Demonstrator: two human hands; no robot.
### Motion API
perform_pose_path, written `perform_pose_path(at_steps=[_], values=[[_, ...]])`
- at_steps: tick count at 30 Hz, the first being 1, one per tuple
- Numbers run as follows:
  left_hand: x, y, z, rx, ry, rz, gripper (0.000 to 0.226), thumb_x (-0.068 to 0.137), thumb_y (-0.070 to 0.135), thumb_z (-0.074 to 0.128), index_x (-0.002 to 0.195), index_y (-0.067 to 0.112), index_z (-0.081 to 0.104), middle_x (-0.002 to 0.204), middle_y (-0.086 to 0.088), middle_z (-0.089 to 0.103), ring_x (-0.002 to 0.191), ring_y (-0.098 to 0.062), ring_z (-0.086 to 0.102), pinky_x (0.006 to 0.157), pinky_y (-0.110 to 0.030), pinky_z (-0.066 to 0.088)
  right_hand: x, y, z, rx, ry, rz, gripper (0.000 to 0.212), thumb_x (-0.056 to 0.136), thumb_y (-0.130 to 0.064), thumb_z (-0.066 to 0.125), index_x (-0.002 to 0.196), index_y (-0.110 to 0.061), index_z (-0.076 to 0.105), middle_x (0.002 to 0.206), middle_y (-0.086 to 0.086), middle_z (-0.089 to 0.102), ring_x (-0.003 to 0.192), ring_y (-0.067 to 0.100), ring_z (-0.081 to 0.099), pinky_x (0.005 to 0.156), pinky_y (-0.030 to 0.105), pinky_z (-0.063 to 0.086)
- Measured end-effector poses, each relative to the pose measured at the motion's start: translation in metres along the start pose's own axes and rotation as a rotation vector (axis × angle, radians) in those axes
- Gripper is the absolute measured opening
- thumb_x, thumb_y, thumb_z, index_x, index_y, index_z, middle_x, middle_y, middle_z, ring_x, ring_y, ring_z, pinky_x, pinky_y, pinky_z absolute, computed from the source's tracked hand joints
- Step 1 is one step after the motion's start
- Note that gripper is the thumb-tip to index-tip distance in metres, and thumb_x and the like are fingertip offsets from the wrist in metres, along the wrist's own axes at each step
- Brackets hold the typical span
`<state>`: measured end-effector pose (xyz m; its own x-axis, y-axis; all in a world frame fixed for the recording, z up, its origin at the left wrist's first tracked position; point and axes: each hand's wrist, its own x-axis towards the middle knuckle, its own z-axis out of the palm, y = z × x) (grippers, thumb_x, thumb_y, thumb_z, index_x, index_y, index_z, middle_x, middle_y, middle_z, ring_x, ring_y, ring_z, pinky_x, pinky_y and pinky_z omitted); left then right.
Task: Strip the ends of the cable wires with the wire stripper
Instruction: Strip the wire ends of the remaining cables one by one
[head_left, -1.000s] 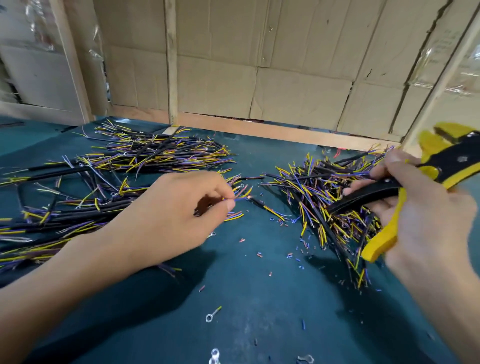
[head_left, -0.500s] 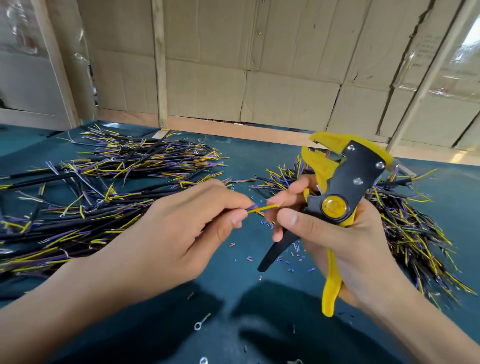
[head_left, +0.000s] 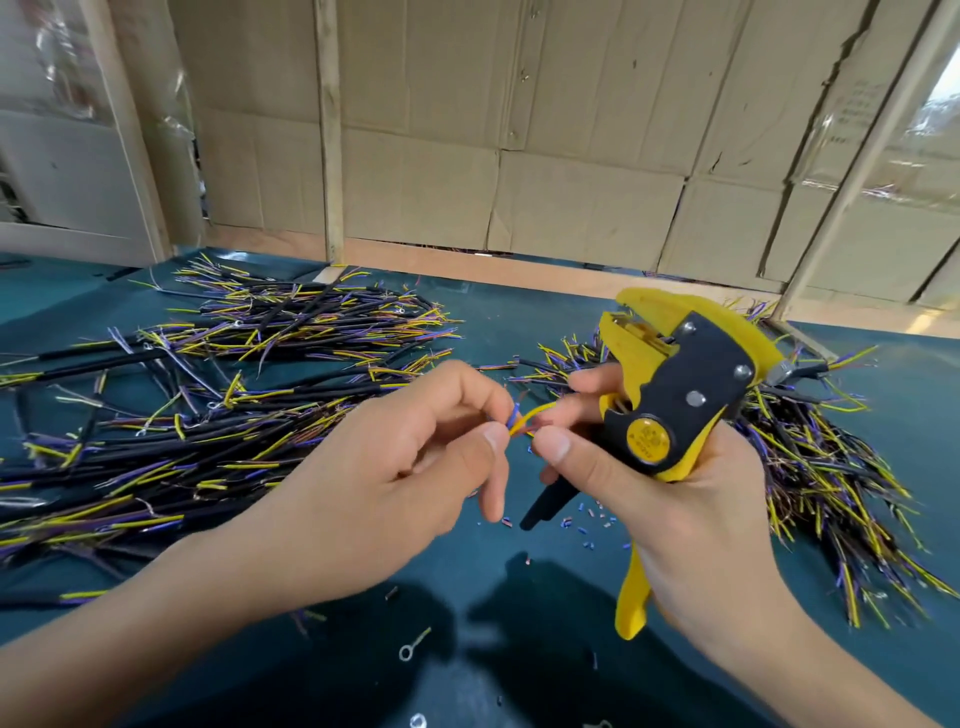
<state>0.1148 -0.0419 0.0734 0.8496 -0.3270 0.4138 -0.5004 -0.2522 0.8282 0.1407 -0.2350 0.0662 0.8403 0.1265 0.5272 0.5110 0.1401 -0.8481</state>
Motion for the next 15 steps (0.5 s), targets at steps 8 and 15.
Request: perform_pose_path(at_steps=[8,15], values=[[0.005,0.003,0.005,-0.366,0.083,-0.146,0.009,0.095,0.021,0.059,0.087,0.017,0.060,0.069,-0.010,0.061,0.037,-0.015,0.025,0.039,-0.019,0.024,-0.003,0.008,0.004,0.155,-0.012,0.068,0.028,0.077,-0.005,0.077,0.103,-0.005,0.065,0.079,0.012,0.071,0.068,0.030,0.066,0.068,0.035,0.056],[0.013,0.009,-0.007,-0.584,0.282,-0.276,0.017,0.094,0.019,0.054,0.078,0.021,0.059,0.058,0.002,0.041,0.038,-0.007,0.019,0.045,-0.010,0.020,-0.004,0.008,0.004,0.326,-0.165,0.415,0.024,0.082,-0.024,0.070,0.084,0.000,0.072,0.084,0.030,0.072,0.076,0.047,0.073,0.061,0.044,0.060]])
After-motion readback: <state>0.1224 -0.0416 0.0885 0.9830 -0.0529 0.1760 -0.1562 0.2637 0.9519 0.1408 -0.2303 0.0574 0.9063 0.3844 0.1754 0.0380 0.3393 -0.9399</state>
